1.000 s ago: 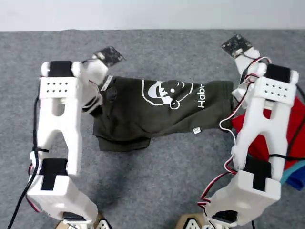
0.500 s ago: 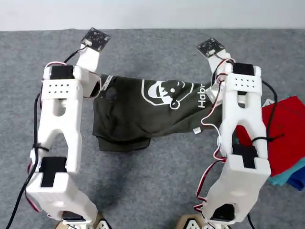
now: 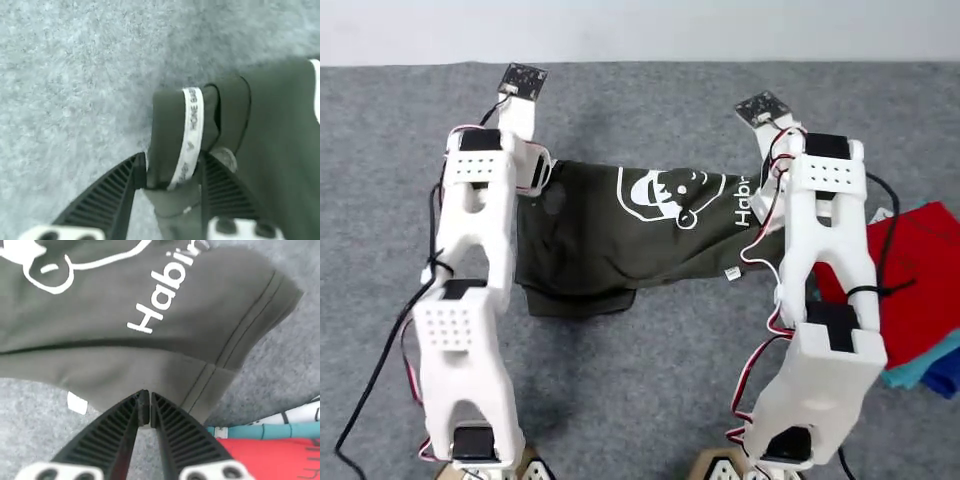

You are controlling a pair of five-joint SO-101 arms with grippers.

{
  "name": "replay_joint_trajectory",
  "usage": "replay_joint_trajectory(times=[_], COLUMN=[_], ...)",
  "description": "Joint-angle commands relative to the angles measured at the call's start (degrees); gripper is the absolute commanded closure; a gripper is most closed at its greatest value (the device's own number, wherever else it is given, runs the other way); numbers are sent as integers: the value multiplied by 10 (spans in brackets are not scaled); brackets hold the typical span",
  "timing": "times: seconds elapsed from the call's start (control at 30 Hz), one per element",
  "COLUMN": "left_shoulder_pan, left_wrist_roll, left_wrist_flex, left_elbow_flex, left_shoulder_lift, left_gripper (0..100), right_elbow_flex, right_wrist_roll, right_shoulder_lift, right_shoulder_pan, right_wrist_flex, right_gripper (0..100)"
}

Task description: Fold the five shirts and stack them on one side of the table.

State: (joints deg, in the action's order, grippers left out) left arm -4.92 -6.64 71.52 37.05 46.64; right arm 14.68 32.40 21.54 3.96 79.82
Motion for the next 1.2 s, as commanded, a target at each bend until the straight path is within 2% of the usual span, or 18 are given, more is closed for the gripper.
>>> replay_joint_trajectory(times=[0.0,0.17,0.3,0.47,0.83,1.17], left_shoulder_pan=[13,26,38,45,-43,-73], left_wrist_roll=[3,1,-42,-108,-110,-112], left_wrist_flex=[40,122,195,250,284,289], left_elbow_flex=[120,281,383,462,516,518], left_shoulder_lift=[62,162,224,273,282,280], left_gripper=[822,822,841,1000,996,992], right_elbow_flex=[26,26,26,26,25,25], right_wrist_roll=[-6,-6,-6,-6,-5,-6], right_shoulder_lift=[-7,-7,-7,-8,-44,-44], right_shoulder_pan=[10,10,10,10,30,34], right_wrist_flex=[14,18,18,19,19,19], right_gripper=[988,988,988,988,988,988])
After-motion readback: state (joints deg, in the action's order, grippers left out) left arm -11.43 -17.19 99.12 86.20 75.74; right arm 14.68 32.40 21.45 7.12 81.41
